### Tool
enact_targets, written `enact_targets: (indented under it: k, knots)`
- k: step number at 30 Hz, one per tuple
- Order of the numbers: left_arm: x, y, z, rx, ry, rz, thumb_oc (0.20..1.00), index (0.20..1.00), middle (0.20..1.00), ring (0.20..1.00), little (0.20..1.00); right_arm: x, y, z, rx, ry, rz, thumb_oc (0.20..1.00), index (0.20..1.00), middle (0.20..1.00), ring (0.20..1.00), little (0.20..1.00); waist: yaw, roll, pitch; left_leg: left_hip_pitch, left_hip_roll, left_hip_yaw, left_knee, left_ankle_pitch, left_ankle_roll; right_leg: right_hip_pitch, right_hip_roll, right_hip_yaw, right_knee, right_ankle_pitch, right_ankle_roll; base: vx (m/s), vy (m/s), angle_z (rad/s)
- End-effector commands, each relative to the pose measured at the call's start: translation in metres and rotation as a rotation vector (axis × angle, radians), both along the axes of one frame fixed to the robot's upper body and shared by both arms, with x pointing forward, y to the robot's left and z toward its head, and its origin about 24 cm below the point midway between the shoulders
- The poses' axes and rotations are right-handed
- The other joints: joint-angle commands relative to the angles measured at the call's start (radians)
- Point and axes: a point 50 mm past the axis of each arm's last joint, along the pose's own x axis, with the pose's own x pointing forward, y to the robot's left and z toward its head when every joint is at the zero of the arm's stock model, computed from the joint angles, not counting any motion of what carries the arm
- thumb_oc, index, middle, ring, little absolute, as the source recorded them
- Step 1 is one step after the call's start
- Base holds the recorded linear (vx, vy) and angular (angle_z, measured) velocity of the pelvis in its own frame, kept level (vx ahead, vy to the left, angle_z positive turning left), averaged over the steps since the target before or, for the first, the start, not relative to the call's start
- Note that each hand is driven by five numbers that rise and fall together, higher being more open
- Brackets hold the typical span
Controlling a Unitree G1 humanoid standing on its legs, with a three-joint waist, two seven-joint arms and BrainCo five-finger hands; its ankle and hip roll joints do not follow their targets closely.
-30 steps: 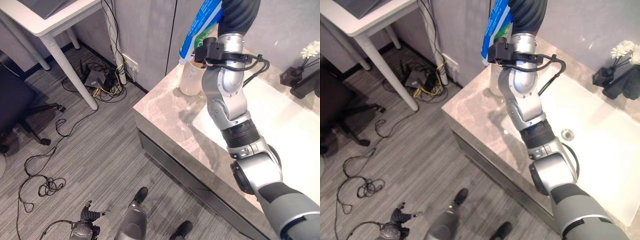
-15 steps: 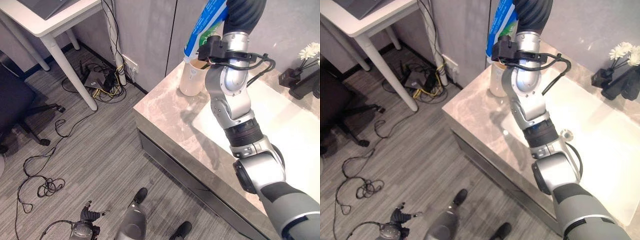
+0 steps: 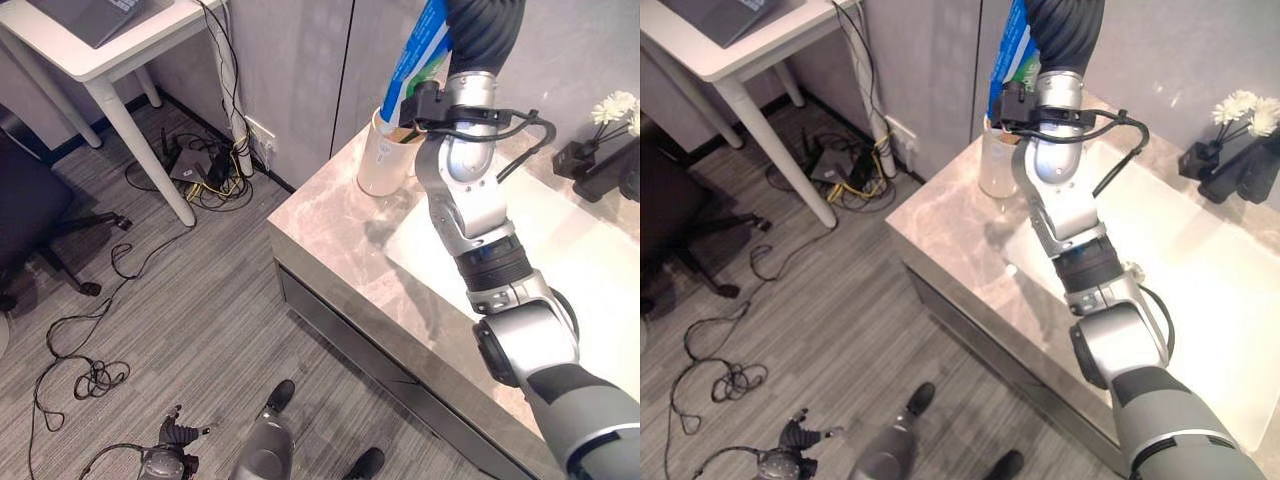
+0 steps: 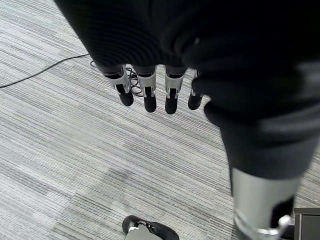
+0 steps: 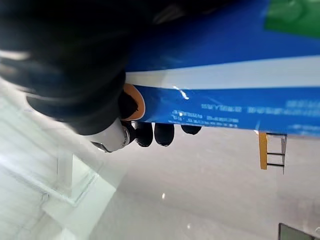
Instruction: Put brush and paste in cup on sink, flatten towel.
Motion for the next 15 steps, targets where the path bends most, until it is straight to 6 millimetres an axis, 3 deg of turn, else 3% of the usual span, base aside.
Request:
enact_targets:
  k: [1, 15]
  knots:
    - [-0.009, 0.007, -0.003, 0.03, 0.054, 0.017, 1.0, 1.0, 1.0, 1.0, 1.0, -0.017, -0.004, 0.021, -0.084, -0.143, -0.041, 0.2, 0.2, 0.2, 0.2, 0.2, -0.009, -0.005, 0.011, 0.023, -0.088, 0.013, -0.106, 0.047, 0.081, 0.152, -0.01, 0.051, 0.0, 0.053, 0.055, 0.0, 0.0, 0.0]
    - [-0.009, 0.006, -0.003, 0.03, 0.054, 0.022, 1.0, 1.0, 1.0, 1.0, 1.0, -0.014, -0.002, 0.012, -0.104, -0.116, -0.051, 0.2, 0.2, 0.2, 0.2, 0.2, -0.015, -0.007, 0.009, 0.019, -0.088, 0.017, -0.106, 0.047, 0.08, 0.144, -0.008, 0.058, 0.0, 0.05, 0.055, 0.0, 0.0, 0.0]
